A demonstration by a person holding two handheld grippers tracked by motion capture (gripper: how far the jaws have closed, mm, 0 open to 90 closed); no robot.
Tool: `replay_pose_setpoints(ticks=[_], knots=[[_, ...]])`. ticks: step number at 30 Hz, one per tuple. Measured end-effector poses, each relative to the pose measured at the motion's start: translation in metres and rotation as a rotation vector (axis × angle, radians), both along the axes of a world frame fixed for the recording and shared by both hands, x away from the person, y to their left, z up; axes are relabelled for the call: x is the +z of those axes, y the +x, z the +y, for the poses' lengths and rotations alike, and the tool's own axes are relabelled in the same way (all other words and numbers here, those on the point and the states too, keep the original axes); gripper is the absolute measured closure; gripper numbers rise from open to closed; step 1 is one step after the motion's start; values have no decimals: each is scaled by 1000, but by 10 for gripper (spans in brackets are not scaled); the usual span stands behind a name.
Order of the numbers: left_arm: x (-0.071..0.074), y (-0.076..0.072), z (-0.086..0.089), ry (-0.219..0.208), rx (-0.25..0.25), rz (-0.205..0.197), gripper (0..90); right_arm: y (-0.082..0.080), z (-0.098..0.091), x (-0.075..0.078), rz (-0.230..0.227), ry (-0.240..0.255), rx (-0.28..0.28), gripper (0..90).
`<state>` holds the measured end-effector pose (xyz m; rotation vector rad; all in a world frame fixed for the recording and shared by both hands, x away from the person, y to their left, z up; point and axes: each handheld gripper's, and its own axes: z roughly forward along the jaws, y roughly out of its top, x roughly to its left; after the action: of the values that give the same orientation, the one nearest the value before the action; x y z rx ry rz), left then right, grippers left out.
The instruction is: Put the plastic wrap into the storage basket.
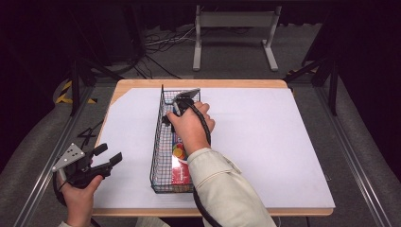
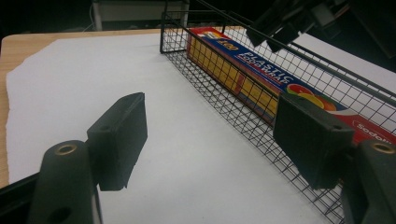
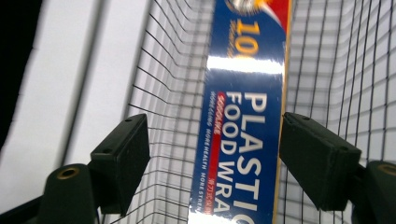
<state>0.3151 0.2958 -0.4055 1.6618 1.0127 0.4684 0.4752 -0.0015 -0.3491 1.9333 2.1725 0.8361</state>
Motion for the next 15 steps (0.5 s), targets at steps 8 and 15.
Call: replay_pose_setpoints(ticks=[8,15], knots=[[-1,-2,2,-4,7,0,268,-15,-28,28,-256,71,167,234],[0,-2,1,4,8,-3,268,-29,-70,43,-441,41,264,225]])
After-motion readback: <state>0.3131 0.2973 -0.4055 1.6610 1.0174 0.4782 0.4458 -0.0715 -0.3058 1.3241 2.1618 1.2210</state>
